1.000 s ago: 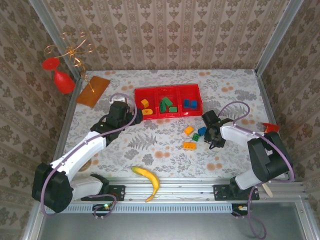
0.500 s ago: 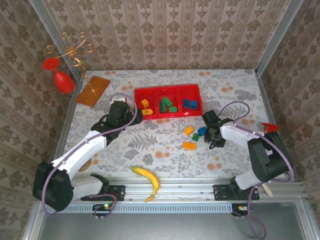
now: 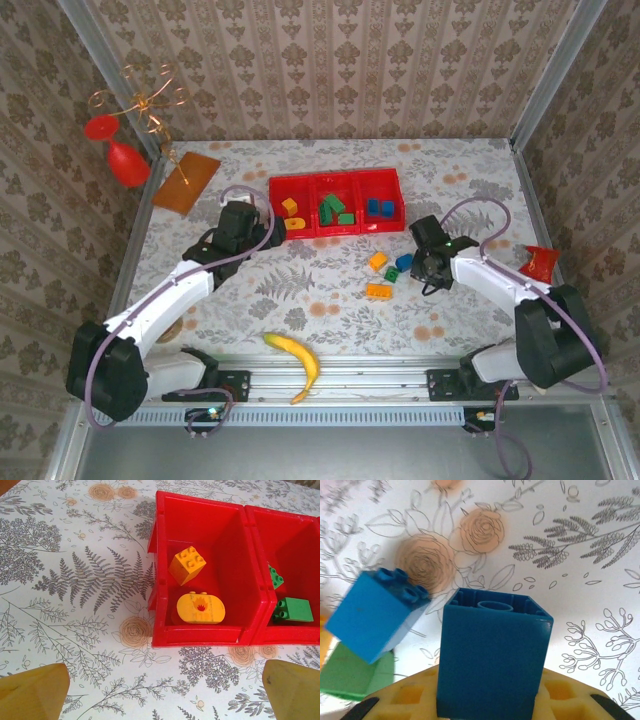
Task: Sort the legos into containers by color
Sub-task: Pick up the lego from the middle-right of the table, then place the lego in the container.
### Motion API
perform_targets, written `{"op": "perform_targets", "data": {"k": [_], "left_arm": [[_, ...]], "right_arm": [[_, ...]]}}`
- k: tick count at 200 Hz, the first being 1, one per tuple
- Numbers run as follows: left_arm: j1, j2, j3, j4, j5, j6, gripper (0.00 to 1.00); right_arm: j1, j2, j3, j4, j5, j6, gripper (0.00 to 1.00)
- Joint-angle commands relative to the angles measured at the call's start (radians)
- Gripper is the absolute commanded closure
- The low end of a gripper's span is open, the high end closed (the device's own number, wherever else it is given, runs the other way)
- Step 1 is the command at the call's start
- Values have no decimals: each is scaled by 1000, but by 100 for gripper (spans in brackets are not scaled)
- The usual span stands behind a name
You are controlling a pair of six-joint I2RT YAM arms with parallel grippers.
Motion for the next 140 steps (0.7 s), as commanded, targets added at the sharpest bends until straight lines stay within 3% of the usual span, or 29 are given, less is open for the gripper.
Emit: {"op": "perform_targets", "data": {"k": [1,34,140], "left_arm": [[7,4,-11,20,10,-32,0],[7,6,-12,27,18,-34,0],[7,-14,-19,14,35,-39,0]], "right_arm": [[27,-26,76,-31,35,-53,86],[58,43,217,-29,42,-123,85],[57,576,802,-87,56,-355,82]]}}
